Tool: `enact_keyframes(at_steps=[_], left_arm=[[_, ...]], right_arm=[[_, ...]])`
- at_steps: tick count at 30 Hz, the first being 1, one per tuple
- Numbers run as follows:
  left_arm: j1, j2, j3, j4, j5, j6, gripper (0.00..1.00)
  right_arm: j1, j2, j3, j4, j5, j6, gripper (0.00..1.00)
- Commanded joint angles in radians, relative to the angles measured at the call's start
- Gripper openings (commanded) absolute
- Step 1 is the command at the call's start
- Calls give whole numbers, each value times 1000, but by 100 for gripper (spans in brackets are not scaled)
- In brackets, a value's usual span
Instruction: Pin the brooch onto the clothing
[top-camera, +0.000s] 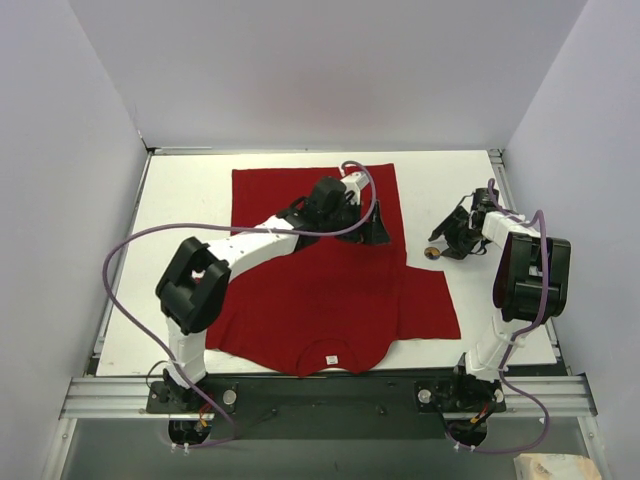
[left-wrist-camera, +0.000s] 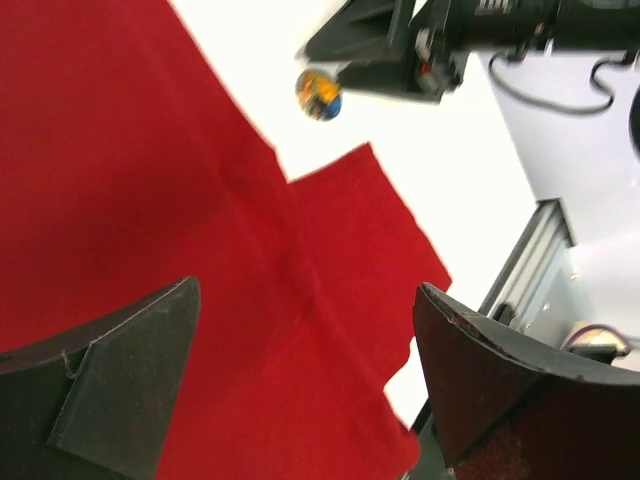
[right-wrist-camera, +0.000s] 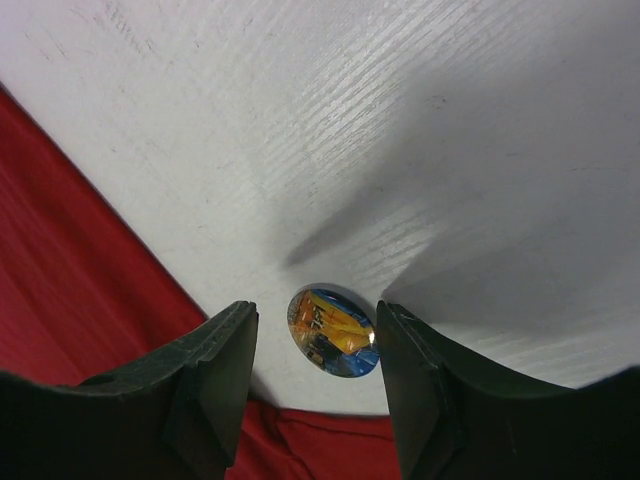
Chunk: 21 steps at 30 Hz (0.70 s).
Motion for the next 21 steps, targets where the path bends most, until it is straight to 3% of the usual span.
enact_keyframes(at_steps=[1,9,12,18,21], left_arm=[[-9,141,146,130,93,-100,96],[-76,400,450,83,125,-146,87],[-84,482,537,80,123,-177,82],[-104,644,741,-65,120,-180,73],[-102,677,737,-57,96,-189,72]], right_arm=[[6,-4,21,-67,8,-8,52],[4,-6,35,-73,-11,-22,51],[6,8,38,-74,-21,-25,45],[9,21,44,-73,-37,-28,45],[12,28,46,-73,-48,-29,45]])
